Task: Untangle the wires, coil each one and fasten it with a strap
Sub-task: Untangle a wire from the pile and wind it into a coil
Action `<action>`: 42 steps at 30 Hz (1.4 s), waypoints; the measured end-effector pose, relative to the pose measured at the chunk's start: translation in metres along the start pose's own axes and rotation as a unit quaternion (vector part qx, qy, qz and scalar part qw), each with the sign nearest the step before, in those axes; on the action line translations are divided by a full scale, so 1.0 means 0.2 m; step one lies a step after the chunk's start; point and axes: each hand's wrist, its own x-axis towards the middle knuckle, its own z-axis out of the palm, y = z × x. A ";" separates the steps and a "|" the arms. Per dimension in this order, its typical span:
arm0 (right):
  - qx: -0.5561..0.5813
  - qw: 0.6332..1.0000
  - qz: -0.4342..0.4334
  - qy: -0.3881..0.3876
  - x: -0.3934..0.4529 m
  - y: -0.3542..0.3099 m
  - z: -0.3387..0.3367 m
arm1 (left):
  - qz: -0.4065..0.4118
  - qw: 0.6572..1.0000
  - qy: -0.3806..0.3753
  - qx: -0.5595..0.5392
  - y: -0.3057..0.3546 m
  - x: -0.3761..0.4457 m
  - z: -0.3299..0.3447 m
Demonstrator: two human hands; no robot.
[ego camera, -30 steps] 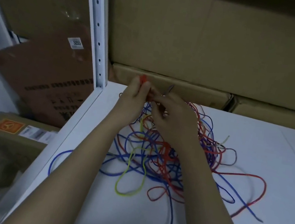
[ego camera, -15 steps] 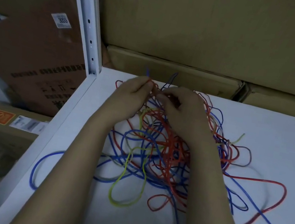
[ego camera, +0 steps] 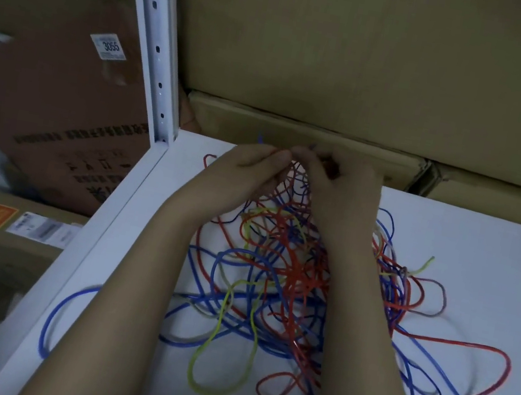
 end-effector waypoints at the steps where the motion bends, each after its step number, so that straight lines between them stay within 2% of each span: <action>1: 0.033 0.999 0.009 -0.018 0.00 0.00 0.01 | 0.003 0.999 -0.001 -0.047 0.00 0.01 -0.01; 4: 0.110 0.989 0.028 -0.090 0.00 -0.01 0.02 | 0.007 0.981 0.028 -0.194 -0.01 0.03 -0.01; 6: 0.129 0.981 0.034 -0.141 -0.02 -0.02 0.04 | -0.018 0.949 0.050 -0.309 -0.01 0.05 -0.01; 10: 0.062 0.976 0.032 -0.208 -0.04 -0.02 0.07 | -0.034 0.868 0.087 -0.488 0.00 0.07 0.01; 12: 0.005 0.962 0.035 -0.270 -0.06 -0.03 0.08 | -0.008 0.860 0.116 -0.496 0.00 0.09 0.01; 15: -0.003 0.949 0.039 -0.313 -0.07 -0.03 0.08 | 0.017 0.895 0.151 -0.420 -0.03 0.10 0.01; 18: 0.019 0.947 0.023 -0.321 -0.08 -0.06 0.06 | 0.057 0.945 0.196 -0.256 -0.05 0.09 0.02; 20: 0.046 0.948 0.017 -0.316 -0.09 -0.05 0.03 | 0.093 0.964 0.207 -0.138 -0.06 0.07 0.02; 25: 0.091 0.955 0.010 -0.280 -0.08 -0.06 -0.02 | 0.100 0.981 0.125 0.109 -0.07 0.04 -0.01; 28: 0.070 0.976 -0.018 -0.204 -0.06 -0.06 -0.06 | 0.107 0.983 0.071 0.134 -0.06 0.02 0.00; 31: 0.042 0.989 -0.027 -0.139 -0.04 -0.03 -0.08 | 0.056 0.993 0.028 0.101 -0.04 0.02 0.00; 35: -0.035 0.996 -0.025 -0.082 -0.03 -0.01 -0.10 | 0.062 0.987 0.003 0.146 -0.04 0.02 -0.02; 37: -0.070 0.993 -0.013 -0.090 -0.03 -0.02 -0.11 | 0.061 0.987 0.004 0.150 -0.03 0.02 -0.02; 42: -0.070 0.982 0.038 -0.173 -0.04 -0.05 -0.16 | 0.067 0.986 0.020 0.150 0.00 0.01 -0.02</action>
